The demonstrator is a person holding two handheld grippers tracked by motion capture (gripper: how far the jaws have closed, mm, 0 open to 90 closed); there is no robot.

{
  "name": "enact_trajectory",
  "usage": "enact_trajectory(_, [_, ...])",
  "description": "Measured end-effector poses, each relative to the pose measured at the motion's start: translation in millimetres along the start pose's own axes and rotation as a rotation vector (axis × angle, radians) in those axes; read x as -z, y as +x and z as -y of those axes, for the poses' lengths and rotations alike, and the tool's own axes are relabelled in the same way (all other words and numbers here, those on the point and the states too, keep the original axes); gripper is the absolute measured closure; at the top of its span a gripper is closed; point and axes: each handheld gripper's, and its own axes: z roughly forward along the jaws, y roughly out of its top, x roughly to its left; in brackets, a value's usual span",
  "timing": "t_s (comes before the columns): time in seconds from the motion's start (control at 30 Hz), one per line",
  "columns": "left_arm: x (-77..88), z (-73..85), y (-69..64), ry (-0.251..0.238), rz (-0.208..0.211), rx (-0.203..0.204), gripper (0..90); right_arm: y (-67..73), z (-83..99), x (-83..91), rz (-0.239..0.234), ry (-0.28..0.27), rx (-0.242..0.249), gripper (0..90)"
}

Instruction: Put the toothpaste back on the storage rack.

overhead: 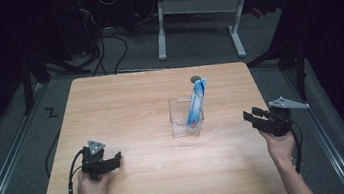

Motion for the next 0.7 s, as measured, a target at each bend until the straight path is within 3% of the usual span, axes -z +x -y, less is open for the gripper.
enact_trajectory(0.7, [0.0, 0.0, 0.0, 0.000, 0.000, 0.000, 21.8, 1.6, 23.1, -14.5, 0.001, 0.044, -0.019, 52.9])
